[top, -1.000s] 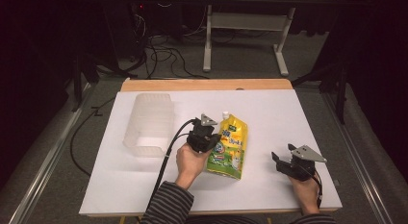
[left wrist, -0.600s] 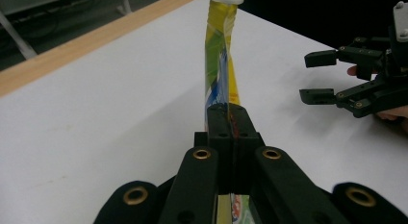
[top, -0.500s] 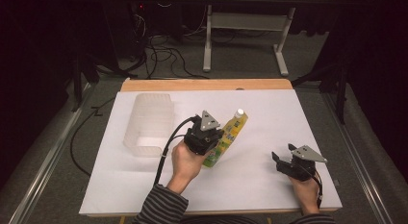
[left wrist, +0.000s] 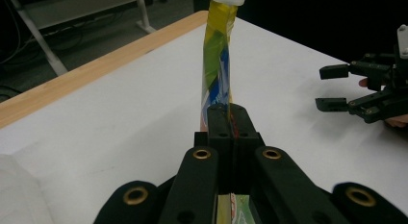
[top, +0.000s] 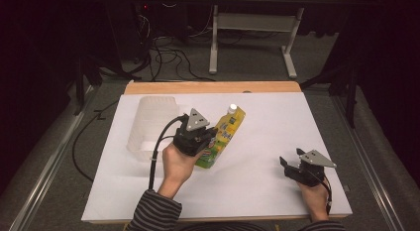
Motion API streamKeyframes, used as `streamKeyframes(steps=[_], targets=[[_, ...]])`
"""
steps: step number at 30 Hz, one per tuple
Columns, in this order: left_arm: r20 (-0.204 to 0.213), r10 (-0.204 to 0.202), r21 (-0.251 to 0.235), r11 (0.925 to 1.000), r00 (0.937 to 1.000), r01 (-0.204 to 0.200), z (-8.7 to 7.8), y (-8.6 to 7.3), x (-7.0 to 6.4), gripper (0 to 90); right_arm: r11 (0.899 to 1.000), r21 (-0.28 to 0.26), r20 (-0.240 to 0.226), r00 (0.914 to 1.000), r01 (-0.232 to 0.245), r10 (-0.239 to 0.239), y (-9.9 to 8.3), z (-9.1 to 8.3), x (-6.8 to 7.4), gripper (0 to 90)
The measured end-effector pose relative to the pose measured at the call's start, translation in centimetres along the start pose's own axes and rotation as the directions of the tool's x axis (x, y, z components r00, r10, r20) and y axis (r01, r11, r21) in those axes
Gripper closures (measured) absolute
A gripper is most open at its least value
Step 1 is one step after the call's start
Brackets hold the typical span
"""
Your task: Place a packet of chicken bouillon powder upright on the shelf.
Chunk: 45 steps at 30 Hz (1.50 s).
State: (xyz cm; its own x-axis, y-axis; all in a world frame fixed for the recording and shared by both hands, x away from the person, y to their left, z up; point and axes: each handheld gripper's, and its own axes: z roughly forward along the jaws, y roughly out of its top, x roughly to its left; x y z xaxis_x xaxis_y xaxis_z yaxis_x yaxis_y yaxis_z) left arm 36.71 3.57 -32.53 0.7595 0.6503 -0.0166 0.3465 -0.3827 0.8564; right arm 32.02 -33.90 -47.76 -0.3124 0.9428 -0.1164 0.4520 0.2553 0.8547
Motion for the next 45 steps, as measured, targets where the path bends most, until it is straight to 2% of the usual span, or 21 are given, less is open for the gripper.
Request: streamKeyframes(steps=[11, 19, 24, 28, 38, 45], targets=[[-0.021, -0.014, -0.025, 0.9996, 0.9997, 0.014, -1.2, 0.2, 1.2, 90.0, 1.000, -0.001, 0.000, 1.0000, 0.003, -0.003, 0.0, 0.0, 0.0, 29.0], [-0.046, -0.036, -0.042, 0.9985, 0.9983, 0.035, -2.7, -0.2, 2.6, 90.0, 1.000, 0.000, 0.001, 1.0000, 0.009, -0.009, 0.0, 0.1, 0.0, 29.0], [-0.071, -0.055, -0.056, 0.9971, 0.9959, 0.052, -3.8, -0.5, 3.6, 90.0, 1.000, -0.001, 0.001, 1.0000, 0.008, -0.008, 0.0, 0.1, 0.0, 29.0], [-0.075, -0.072, -0.068, 0.9954, 0.9946, 0.067, -4.4, -0.7, 4.2, 90.0, 1.000, 0.000, 0.002, 1.0000, 0.009, -0.009, 0.0, 0.1, 0.0, 29.0], [-0.107, -0.094, -0.095, 0.9920, 0.9898, 0.084, -5.8, -1.0, 5.7, 90.0, 1.000, 0.002, 0.002, 1.0000, 0.009, -0.009, 0.0, 0.1, 0.0, 29.0], [-0.151, -0.096, -0.098, 0.9918, 0.9839, 0.082, -6.5, -1.3, 7.0, 90.0, 1.000, 0.003, 0.003, 0.9999, 0.011, -0.011, 0.0, 0.1, 0.0, 29.0]])
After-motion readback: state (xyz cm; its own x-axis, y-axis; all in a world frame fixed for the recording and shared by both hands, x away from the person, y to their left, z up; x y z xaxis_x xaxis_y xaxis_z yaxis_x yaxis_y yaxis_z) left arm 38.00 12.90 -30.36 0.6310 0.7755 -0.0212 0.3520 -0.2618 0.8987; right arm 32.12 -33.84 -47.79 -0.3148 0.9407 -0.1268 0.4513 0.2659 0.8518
